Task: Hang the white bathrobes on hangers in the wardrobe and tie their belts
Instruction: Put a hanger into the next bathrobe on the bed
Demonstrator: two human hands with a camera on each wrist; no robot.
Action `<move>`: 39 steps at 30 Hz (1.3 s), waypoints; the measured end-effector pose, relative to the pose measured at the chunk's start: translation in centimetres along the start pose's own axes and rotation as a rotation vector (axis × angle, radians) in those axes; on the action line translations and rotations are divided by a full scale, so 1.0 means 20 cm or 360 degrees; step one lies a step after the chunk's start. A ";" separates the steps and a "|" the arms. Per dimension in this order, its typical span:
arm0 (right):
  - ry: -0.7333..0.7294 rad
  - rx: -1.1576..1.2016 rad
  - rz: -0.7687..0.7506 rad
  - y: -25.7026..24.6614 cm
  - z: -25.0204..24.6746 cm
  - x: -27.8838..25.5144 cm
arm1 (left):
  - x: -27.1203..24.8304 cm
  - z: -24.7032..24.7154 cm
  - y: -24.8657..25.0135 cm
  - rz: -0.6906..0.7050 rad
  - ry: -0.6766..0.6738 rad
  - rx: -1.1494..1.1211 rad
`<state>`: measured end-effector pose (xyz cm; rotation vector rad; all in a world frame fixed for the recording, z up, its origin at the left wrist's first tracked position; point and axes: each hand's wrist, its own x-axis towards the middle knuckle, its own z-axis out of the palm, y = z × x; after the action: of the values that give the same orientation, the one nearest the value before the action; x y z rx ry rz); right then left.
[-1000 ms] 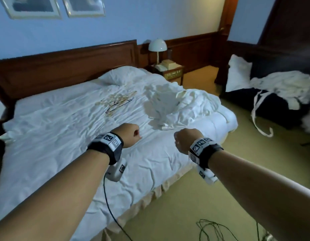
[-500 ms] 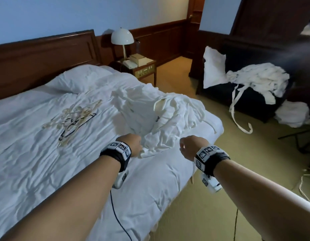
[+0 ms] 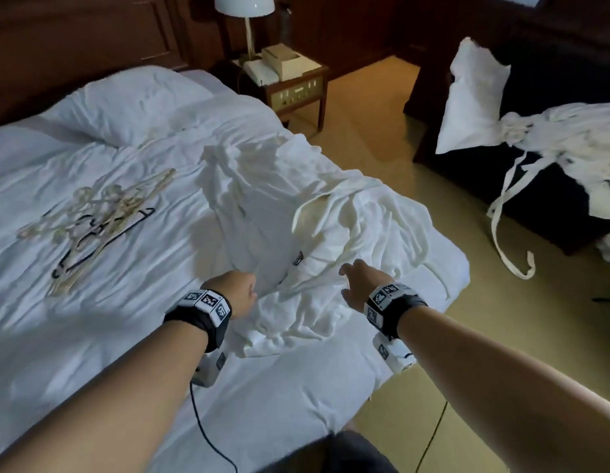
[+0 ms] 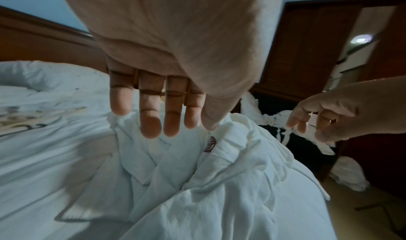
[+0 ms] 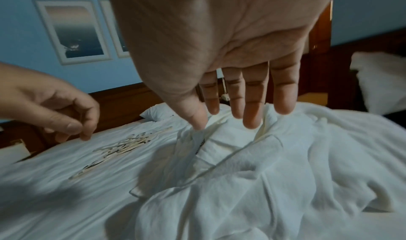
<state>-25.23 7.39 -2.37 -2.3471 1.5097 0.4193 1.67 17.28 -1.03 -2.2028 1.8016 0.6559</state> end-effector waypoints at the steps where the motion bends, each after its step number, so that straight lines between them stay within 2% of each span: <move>1: -0.0033 0.0014 -0.0024 0.03 -0.01 0.10 | 0.07 0.00 0.01 -0.0030 -0.0048 -0.0035; 7: 0.0079 -0.0039 -0.0161 0.18 -0.13 0.79 | 0.50 -0.01 0.06 -0.0067 -0.0092 -0.0137; 10: 0.0152 0.0017 -0.0120 0.21 -0.17 1.10 | 0.72 0.00 0.05 -0.0119 -0.0058 -0.0242; 14: -0.0059 0.0058 -0.0040 0.26 -0.08 1.31 | 1.03 0.00 0.08 -0.0147 -0.0054 -0.0402; 19: 0.0009 0.0122 -0.0092 0.35 0.09 1.32 | 1.39 0.00 0.22 -0.0235 0.0086 -0.0624; 23: 0.0067 0.0419 -0.0055 0.43 0.16 1.28 | 1.62 0.02 0.33 -0.0419 -0.0093 -0.0789; 25: 0.0158 0.0588 0.0062 0.45 0.20 1.26 | 1.67 0.04 0.36 -0.0426 -0.0137 -0.0700; 27: 0.0242 0.0767 0.0292 0.46 0.23 1.26 | 1.68 0.04 0.37 -0.0407 -0.0172 -0.0684; 30: 0.0254 0.1151 0.0537 0.45 0.19 1.27 | 1.61 0.05 0.35 -0.0375 -0.0179 -0.0740; 33: 0.0146 0.1193 0.0554 0.41 0.10 1.27 | 1.53 0.06 0.32 -0.0335 -0.0039 -0.0709; 35: 0.0117 0.1109 0.0519 0.38 0.05 1.26 | 1.46 0.06 0.31 -0.0231 0.0239 -0.0622; 37: 0.0078 0.1149 0.0490 0.34 0.02 1.22 | 1.40 0.06 0.32 -0.0016 0.0549 -0.0537; 38: 0.0068 0.1182 0.0476 0.32 0.02 1.20 | 1.38 0.06 0.34 0.0121 0.0586 -0.0526; 39: 0.0062 0.1194 0.0459 0.31 0.02 1.17 | 1.35 0.05 0.35 0.0242 0.0513 -0.0575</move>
<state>-21.54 -14.06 -13.07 -1.5726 1.6517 -0.1286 -1.27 -7.34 -13.87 -2.5430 2.1720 0.7421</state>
